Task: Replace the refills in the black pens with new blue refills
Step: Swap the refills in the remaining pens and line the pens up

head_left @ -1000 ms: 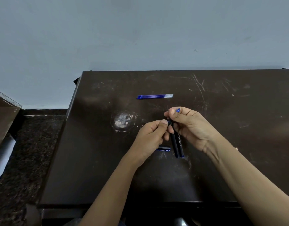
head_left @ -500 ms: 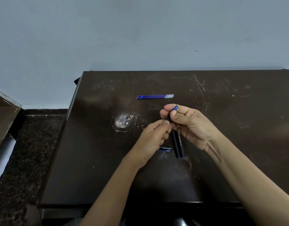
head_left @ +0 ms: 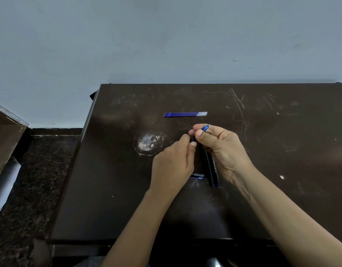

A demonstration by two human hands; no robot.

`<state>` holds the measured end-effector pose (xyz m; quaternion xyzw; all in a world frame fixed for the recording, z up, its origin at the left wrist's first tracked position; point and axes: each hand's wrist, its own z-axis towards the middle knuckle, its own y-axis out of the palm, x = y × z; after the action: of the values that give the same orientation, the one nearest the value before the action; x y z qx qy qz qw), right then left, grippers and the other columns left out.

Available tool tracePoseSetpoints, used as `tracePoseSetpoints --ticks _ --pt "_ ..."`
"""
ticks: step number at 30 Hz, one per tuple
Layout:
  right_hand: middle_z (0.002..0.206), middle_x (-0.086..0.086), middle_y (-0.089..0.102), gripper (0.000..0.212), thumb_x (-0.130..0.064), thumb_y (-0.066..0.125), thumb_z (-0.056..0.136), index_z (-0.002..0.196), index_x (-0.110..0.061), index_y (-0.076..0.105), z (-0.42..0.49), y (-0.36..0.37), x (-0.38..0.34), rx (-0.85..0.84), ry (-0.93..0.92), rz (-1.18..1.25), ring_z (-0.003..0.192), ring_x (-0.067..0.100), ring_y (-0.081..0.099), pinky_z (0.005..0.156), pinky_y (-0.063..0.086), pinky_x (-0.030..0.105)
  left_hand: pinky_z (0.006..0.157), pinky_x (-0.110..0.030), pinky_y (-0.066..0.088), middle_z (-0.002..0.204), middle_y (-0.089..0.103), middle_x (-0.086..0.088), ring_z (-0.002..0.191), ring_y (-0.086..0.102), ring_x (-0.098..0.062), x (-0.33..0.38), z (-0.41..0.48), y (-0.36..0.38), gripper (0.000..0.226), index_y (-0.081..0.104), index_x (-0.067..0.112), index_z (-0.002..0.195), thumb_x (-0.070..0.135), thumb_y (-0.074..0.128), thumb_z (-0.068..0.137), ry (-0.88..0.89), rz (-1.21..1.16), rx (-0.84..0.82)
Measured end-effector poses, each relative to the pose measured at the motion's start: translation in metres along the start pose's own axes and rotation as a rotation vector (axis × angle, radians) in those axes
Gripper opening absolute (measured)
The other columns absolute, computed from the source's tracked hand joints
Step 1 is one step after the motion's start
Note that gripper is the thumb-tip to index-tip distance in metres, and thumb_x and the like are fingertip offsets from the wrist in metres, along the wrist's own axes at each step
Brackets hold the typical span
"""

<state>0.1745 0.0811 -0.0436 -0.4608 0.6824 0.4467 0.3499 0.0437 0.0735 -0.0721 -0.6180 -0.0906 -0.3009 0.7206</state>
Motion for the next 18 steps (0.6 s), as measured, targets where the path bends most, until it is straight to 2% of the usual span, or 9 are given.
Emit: tracePoseSetpoints --ticks 2,3,5,7,9,11,14,16,18 --pt "0.096 0.008 0.074 0.035 -0.023 0.075 0.071 0.104 -0.011 0.069 0.002 -0.006 -0.004 -0.003 -0.058 -0.197 0.094 0.018 0.070 0.092 0.052 0.030 0.047 -0.016 0.026 0.060 0.048 0.009 0.052 0.047 -0.006 -0.003 0.002 0.000 0.021 0.040 0.028 0.084 0.040 0.030 0.098 -0.045 -0.138 0.035" --pt "0.096 0.004 0.073 0.034 -0.023 0.078 0.071 0.103 -0.015 0.069 0.004 -0.010 -0.006 0.008 -0.111 -0.377 0.092 0.016 0.069 0.089 0.052 0.024 0.049 -0.018 0.031 0.061 0.050 0.009 0.055 0.050 -0.005 -0.005 0.004 -0.001 0.022 0.044 0.027 0.087 0.041 0.030 0.098 -0.093 -0.231 0.059" --pt "0.092 -0.007 0.069 0.030 -0.028 0.080 0.070 0.098 -0.023 0.069 0.006 -0.019 -0.009 -0.025 -0.245 -0.890 0.083 0.009 0.064 0.076 0.048 0.014 0.052 -0.016 0.038 0.060 0.050 0.009 0.056 0.052 -0.003 -0.008 0.006 -0.002 0.019 0.049 0.027 0.097 0.037 0.032 0.098 -0.188 -0.401 0.112" --pt "0.090 -0.011 0.065 0.034 -0.036 0.080 0.068 0.097 -0.025 0.067 0.004 -0.021 -0.008 -0.226 -0.315 -1.289 0.085 0.010 0.058 0.075 0.048 0.022 0.056 -0.009 0.040 0.059 0.053 0.009 0.057 0.054 0.001 -0.009 0.008 -0.001 0.015 0.050 0.030 0.103 0.028 0.036 0.100 -0.266 -0.516 0.148" --pt "0.092 -0.010 0.063 0.038 -0.041 0.076 0.070 0.102 -0.026 0.062 -0.001 -0.017 0.000 -0.409 -0.322 -1.499 0.092 0.013 0.053 0.078 0.049 0.032 0.059 -0.007 0.040 0.060 0.058 0.012 0.058 0.054 0.004 -0.009 0.010 0.002 0.016 0.052 0.033 0.103 0.026 0.038 0.100 -0.323 -0.584 0.136" --pt "0.099 -0.006 0.062 0.038 -0.040 0.072 0.075 0.107 -0.025 0.059 -0.005 -0.012 0.011 -0.460 -0.367 -1.615 0.097 0.016 0.051 0.079 0.049 0.034 0.057 -0.012 0.039 0.062 0.060 0.017 0.055 0.052 0.003 -0.009 0.010 0.004 0.018 0.055 0.034 0.100 0.028 0.038 0.100 -0.342 -0.638 0.100" --pt "0.105 -0.001 0.061 0.027 -0.033 0.064 0.083 0.107 -0.021 0.058 -0.007 -0.009 0.023 -0.451 -0.453 -1.660 0.102 0.020 0.051 0.083 0.047 0.036 0.056 -0.023 0.038 0.060 0.058 0.018 0.050 0.046 0.001 -0.009 0.011 0.005 0.023 0.060 0.036 0.096 0.029 0.039 0.100 -0.366 -0.699 0.073" --pt "0.105 0.000 0.059 0.022 -0.029 0.061 0.086 0.106 -0.021 0.058 -0.007 -0.009 0.024 -0.434 -0.468 -1.595 0.101 0.020 0.053 0.084 0.047 0.034 0.057 -0.026 0.037 0.060 0.058 0.016 0.051 0.045 0.001 -0.010 0.011 0.004 0.026 0.062 0.038 0.093 0.029 0.039 0.099 -0.391 -0.733 0.060" --pt "0.098 -0.001 0.057 0.016 -0.024 0.062 0.085 0.100 -0.021 0.059 -0.003 -0.011 0.018 -0.315 -0.456 -1.401 0.093 0.018 0.055 0.081 0.046 0.029 0.056 -0.025 0.035 0.059 0.058 0.014 0.051 0.044 -0.001 -0.010 0.012 0.002 0.028 0.065 0.037 0.093 0.027 0.040 0.099 -0.409 -0.797 0.044"
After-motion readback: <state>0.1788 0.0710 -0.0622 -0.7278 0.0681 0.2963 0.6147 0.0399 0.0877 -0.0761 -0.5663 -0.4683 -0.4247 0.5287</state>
